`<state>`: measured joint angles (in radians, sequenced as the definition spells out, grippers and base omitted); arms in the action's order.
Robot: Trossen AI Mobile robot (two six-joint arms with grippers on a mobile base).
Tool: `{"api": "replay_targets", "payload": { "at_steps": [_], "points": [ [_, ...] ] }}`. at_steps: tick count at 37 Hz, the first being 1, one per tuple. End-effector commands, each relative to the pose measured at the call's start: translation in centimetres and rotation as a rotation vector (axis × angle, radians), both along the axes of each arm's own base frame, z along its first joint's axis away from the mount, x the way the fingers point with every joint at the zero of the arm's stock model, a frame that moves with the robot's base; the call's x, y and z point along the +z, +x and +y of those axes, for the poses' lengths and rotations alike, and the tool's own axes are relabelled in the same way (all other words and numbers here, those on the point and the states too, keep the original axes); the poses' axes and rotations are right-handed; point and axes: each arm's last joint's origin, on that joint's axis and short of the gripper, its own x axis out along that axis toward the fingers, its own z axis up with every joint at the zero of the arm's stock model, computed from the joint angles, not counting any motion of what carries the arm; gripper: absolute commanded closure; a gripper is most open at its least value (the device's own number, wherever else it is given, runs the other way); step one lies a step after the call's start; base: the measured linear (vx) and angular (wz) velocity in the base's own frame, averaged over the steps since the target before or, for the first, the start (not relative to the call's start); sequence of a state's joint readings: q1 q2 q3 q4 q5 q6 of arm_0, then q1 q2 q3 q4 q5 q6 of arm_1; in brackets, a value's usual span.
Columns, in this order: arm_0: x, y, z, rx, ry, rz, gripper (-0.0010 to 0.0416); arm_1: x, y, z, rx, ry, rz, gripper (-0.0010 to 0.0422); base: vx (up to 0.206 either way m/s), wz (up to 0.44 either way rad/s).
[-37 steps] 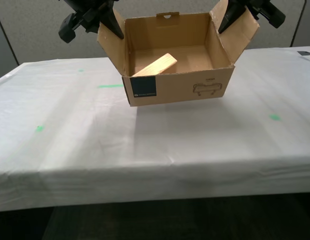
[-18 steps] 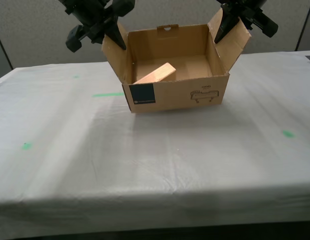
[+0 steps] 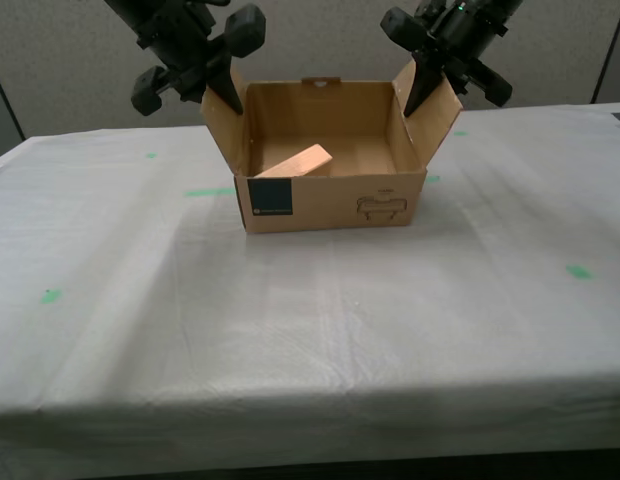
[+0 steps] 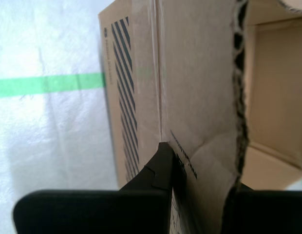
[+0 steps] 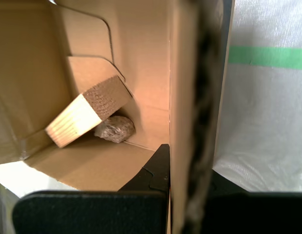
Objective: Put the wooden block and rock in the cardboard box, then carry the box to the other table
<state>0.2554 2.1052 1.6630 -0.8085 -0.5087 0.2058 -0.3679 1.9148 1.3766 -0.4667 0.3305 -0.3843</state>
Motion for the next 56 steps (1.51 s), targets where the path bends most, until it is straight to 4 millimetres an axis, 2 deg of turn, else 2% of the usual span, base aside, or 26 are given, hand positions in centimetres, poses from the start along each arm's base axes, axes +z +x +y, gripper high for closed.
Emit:
{"api": "replay_targets", "payload": {
  "at_steps": [1,7,35,40,56],
  "points": [
    [0.02,0.3,0.24,0.011,0.003,0.021,0.0406,-0.07,0.93,-0.56,-0.033,-0.014,0.007,0.0413,0.0,0.0],
    [0.51,0.49,0.27,0.007,0.007,0.012,0.0406,0.02,1.82,-0.88,-0.036,-0.018,0.012,0.0412,0.0,0.0],
    [0.51,0.63,0.2,-0.015,-0.042,-0.007,0.0405,0.16,1.91,-0.77,-0.038,-0.018,0.004,0.0408,0.0,0.0],
    [0.52,0.64,0.22,-0.014,-0.042,-0.01,0.0405,0.16,1.91,-0.77,-0.038,-0.018,0.005,0.0374,0.0,0.0],
    [0.52,0.62,0.38,-0.006,-0.042,-0.016,0.0405,0.0,1.65,-0.71,-0.023,-0.013,0.045,0.0211,0.0,0.0]
  ]
}}
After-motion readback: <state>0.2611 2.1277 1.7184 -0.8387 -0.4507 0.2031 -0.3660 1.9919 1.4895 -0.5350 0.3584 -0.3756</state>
